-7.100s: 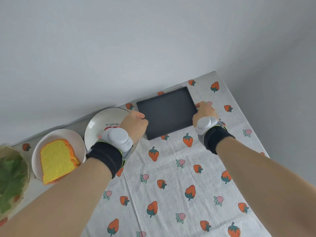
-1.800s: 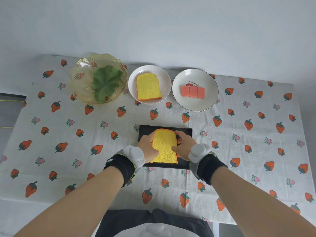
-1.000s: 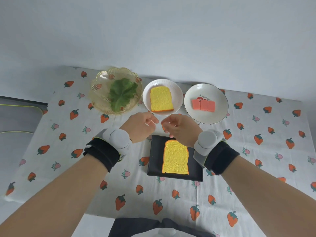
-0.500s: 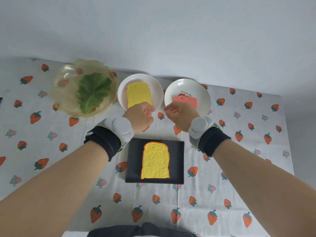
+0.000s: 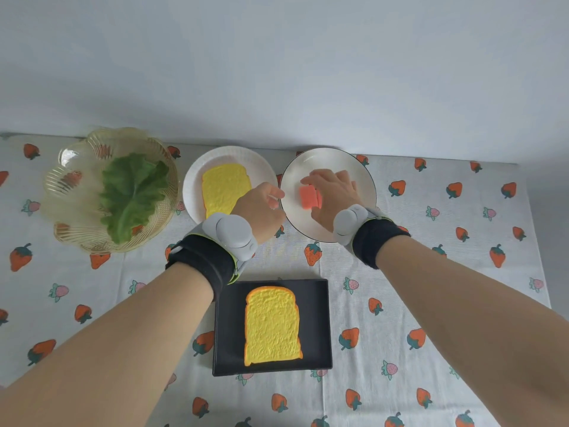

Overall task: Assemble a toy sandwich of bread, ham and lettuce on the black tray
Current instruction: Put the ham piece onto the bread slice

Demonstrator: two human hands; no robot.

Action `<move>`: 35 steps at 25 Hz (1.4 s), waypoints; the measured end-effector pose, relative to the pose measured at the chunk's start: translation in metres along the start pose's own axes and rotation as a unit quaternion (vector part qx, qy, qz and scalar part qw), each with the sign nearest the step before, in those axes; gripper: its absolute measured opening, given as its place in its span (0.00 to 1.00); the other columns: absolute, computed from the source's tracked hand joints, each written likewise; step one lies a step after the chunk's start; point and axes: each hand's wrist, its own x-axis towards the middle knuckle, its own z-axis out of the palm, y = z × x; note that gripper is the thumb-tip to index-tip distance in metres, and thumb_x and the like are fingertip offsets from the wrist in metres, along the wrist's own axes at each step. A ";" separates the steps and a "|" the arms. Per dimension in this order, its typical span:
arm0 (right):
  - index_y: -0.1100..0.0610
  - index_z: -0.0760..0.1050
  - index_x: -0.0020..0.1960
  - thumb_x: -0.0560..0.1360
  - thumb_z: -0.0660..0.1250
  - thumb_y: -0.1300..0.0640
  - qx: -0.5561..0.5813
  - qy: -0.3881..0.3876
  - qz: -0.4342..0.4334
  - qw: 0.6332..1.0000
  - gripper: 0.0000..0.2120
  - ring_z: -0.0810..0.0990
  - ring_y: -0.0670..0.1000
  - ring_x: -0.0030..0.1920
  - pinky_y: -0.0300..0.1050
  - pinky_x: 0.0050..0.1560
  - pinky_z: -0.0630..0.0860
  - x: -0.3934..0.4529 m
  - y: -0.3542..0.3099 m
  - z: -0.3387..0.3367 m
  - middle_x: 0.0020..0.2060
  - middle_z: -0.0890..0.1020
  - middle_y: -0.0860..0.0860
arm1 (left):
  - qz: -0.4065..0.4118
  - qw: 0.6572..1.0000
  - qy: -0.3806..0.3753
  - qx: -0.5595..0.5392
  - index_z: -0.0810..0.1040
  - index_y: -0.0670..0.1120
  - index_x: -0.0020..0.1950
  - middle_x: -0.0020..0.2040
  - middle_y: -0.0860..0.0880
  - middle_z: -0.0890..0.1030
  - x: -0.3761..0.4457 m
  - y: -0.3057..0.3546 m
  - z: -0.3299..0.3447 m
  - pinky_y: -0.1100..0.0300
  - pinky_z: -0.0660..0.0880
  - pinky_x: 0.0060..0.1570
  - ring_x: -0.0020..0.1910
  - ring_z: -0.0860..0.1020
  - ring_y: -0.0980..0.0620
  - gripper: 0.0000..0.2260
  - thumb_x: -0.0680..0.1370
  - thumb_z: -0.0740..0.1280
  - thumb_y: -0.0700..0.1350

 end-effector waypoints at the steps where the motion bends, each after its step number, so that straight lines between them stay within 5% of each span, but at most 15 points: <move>1: 0.44 0.70 0.69 0.70 0.67 0.61 -0.015 -0.013 -0.008 1.000 0.29 0.66 0.57 0.65 0.50 0.59 0.65 0.003 -0.001 0.002 0.69 0.71 0.44 | 0.000 1.000 0.004 -0.002 0.76 0.50 0.62 0.54 0.53 0.78 0.003 -0.001 -0.001 0.62 0.71 0.37 0.48 0.77 0.50 0.16 0.76 0.61 0.38; 6: 0.46 0.67 0.70 0.71 0.68 0.57 -0.033 -0.019 -0.015 0.999 0.29 0.67 0.56 0.64 0.51 0.61 0.63 0.005 -0.003 0.004 0.65 0.76 0.46 | -0.005 1.000 0.021 0.002 0.77 0.50 0.60 0.52 0.53 0.79 0.003 -0.011 -0.002 0.63 0.71 0.37 0.48 0.77 0.51 0.15 0.76 0.61 0.38; 11: 0.49 0.66 0.69 0.71 0.70 0.52 0.086 0.016 -0.010 0.996 0.29 0.67 0.56 0.64 0.54 0.65 0.65 -0.028 -0.015 -0.007 0.61 0.78 0.47 | -0.020 0.999 0.026 -0.006 0.78 0.50 0.59 0.54 0.51 0.80 -0.018 -0.026 -0.006 0.55 0.78 0.50 0.53 0.79 0.49 0.15 0.76 0.61 0.37; 15: 0.52 0.67 0.68 0.70 0.71 0.55 0.143 0.021 -0.034 0.989 0.28 0.69 0.56 0.63 0.52 0.65 0.68 -0.077 -0.029 -0.006 0.60 0.76 0.50 | -0.025 0.999 0.019 -0.007 0.78 0.50 0.58 0.55 0.50 0.80 -0.053 -0.044 -0.003 0.57 0.76 0.48 0.50 0.79 0.49 0.14 0.76 0.61 0.38; 21: 0.54 0.68 0.68 0.70 0.71 0.56 0.171 -0.021 -0.052 0.984 0.27 0.70 0.53 0.61 0.48 0.62 0.71 -0.148 -0.051 0.026 0.60 0.74 0.51 | -0.036 0.999 -0.019 -0.027 0.77 0.53 0.53 0.52 0.45 0.83 -0.104 -0.077 0.011 0.45 0.79 0.56 0.50 0.83 0.42 0.10 0.75 0.63 0.40; 30: 0.52 0.65 0.71 0.72 0.70 0.56 0.076 -0.133 -0.067 0.986 0.30 0.69 0.55 0.66 0.49 0.64 0.72 -0.195 -0.073 0.084 0.67 0.71 0.49 | -0.031 0.995 -0.084 0.051 0.72 0.47 0.69 0.58 0.45 0.81 -0.151 -0.115 0.036 0.57 0.77 0.50 0.45 0.79 0.48 0.18 0.78 0.61 0.39; 35: 0.51 0.63 0.72 0.72 0.70 0.58 0.043 -0.128 -0.051 0.990 0.30 0.69 0.55 0.65 0.49 0.59 0.75 -0.192 -0.073 0.093 0.69 0.69 0.48 | -0.029 0.990 -0.115 0.082 0.66 0.48 0.73 0.65 0.47 0.78 -0.159 -0.120 0.045 0.58 0.76 0.55 0.57 0.79 0.46 0.23 0.78 0.63 0.40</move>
